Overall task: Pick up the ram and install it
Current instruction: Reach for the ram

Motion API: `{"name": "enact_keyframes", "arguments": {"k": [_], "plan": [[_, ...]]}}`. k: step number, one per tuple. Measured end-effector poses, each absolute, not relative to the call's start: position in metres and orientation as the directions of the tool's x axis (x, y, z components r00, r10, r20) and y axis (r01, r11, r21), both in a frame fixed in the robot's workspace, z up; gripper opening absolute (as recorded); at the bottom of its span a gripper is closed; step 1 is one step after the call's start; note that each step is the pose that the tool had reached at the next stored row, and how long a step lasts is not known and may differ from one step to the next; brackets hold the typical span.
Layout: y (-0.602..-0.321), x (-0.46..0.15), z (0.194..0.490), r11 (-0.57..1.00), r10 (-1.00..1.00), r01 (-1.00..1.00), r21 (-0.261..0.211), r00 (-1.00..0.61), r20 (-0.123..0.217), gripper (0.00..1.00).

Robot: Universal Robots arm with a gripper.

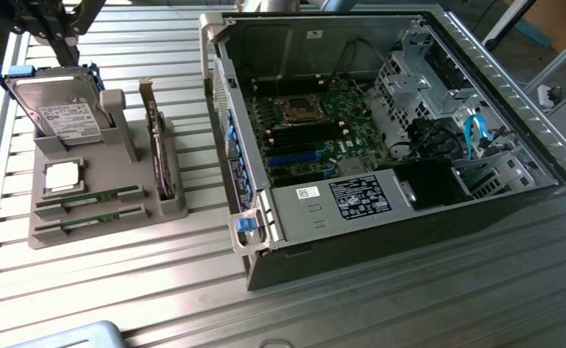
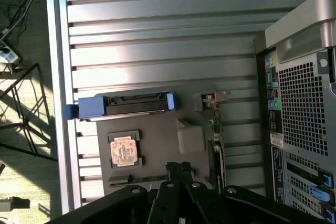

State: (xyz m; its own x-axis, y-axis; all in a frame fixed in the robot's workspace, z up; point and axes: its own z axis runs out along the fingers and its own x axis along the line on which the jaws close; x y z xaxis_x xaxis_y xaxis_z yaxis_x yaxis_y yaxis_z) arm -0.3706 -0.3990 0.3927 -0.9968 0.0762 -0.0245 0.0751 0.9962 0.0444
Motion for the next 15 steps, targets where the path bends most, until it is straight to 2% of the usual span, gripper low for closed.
{"name": "enact_keyframes", "arguments": {"k": [15], "plan": [[-0.3990, -0.3742, 0.3927, 0.996, 0.076, 0.076, 0.044, -0.997, -0.016, 0.10]]}}
